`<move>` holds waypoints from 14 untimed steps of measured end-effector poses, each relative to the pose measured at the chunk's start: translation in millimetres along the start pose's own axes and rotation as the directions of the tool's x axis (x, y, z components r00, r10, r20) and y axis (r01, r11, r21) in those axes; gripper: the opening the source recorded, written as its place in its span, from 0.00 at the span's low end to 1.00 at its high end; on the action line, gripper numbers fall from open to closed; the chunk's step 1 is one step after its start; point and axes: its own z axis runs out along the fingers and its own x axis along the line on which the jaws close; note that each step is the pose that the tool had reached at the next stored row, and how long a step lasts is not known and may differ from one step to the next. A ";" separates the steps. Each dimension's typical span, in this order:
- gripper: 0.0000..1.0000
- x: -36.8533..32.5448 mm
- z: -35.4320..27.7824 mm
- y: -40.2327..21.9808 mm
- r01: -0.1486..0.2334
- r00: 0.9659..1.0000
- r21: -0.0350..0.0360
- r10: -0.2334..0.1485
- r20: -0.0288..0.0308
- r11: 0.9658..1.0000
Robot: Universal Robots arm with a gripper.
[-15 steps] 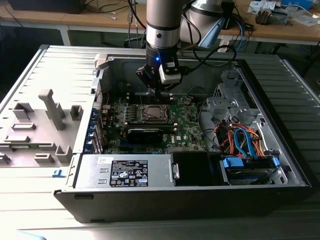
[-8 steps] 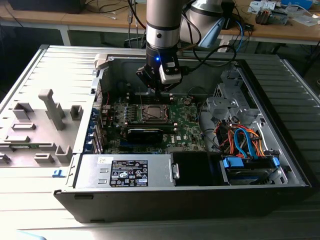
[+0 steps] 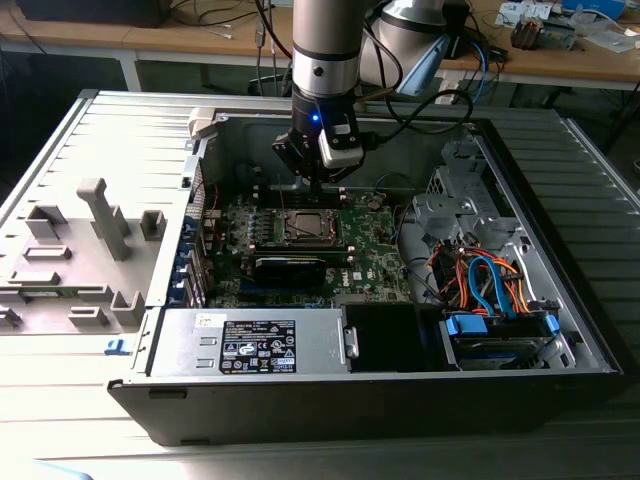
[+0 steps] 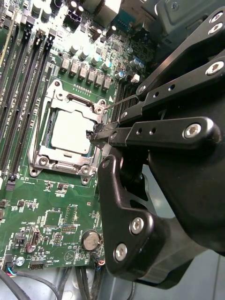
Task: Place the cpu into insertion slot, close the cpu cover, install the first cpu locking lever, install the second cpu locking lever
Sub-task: 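Install the first cpu locking lever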
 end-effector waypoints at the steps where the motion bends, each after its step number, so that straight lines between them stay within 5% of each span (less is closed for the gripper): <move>1: 0.11 0.0 0.0 0.0 0.001 1.000 0.000 -0.001 0.000 1.000; 14: 0.11 0.0 0.0 0.0 0.043 0.999 0.001 -0.043 0.001 0.999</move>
